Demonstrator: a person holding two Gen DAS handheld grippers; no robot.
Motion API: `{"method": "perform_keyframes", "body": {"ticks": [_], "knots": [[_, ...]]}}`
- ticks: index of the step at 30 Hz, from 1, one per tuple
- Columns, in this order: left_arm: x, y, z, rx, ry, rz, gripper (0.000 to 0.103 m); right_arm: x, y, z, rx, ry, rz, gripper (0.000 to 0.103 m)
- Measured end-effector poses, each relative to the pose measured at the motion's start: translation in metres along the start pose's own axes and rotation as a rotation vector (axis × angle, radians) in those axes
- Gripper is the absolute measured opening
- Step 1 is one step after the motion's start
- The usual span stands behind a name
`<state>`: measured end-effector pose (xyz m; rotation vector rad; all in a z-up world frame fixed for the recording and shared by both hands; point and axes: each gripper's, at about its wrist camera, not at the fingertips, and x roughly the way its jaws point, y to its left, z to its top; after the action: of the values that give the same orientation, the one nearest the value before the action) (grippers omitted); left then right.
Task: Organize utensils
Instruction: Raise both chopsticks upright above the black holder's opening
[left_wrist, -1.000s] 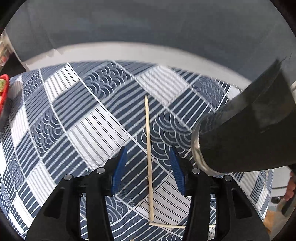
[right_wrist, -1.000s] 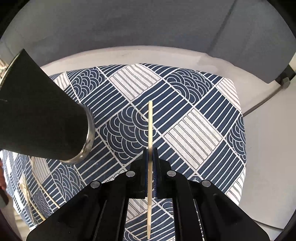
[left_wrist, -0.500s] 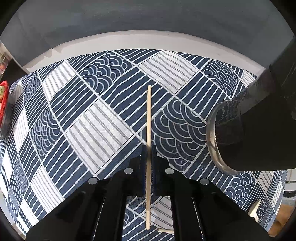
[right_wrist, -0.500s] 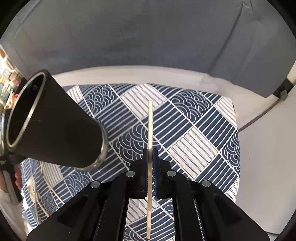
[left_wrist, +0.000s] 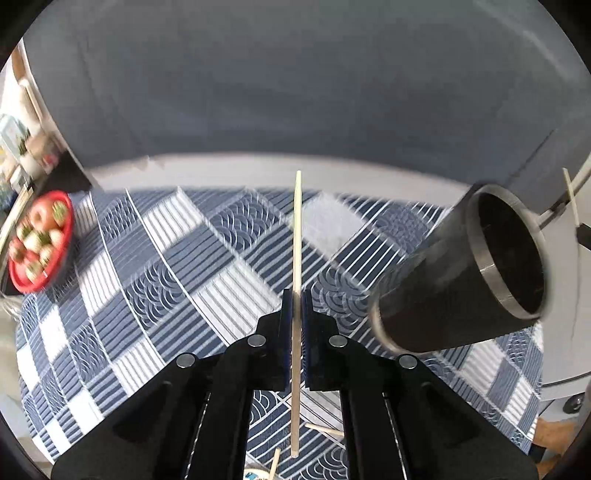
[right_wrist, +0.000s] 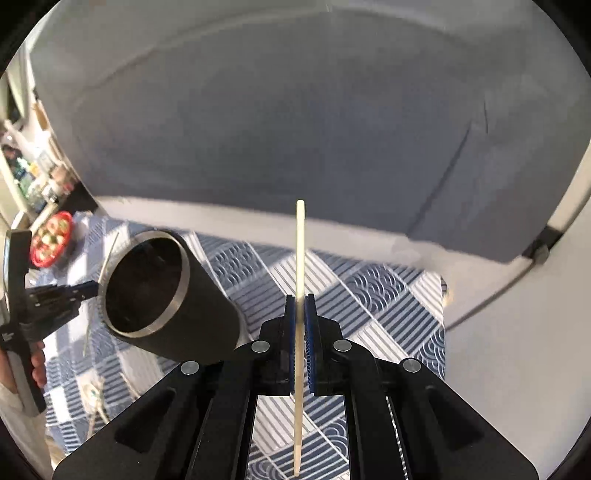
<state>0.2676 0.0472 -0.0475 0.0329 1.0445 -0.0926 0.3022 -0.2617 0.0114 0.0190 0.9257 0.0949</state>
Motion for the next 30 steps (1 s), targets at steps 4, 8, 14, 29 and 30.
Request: {"method": "perform_keyframes", "body": {"ticks": [4, 8, 14, 29, 30], "knots": [[-0.048, -0.008, 0.023, 0.038, -0.102, 0.013, 0.005, -0.022, 0.005, 0.014, -0.007, -0.081, 0.013, 0.004], [-0.08, -0.019, 0.036, 0.073, -0.181, 0.008, 0.005, -0.041, 0.013, 0.028, -0.021, -0.147, 0.049, 0.004], [-0.121, -0.042, 0.048, 0.105, -0.307, -0.016, 0.005, -0.082, 0.029, 0.044, -0.042, -0.319, 0.224, 0.005], [-0.144, -0.065, 0.062, 0.1, -0.471, -0.2, 0.005, -0.088, 0.042, 0.053, -0.079, -0.513, 0.43, 0.005], [-0.14, -0.065, 0.062, 0.1, -0.475, -0.218, 0.005, -0.085, 0.041, 0.053, -0.076, -0.515, 0.438, 0.005]]}}
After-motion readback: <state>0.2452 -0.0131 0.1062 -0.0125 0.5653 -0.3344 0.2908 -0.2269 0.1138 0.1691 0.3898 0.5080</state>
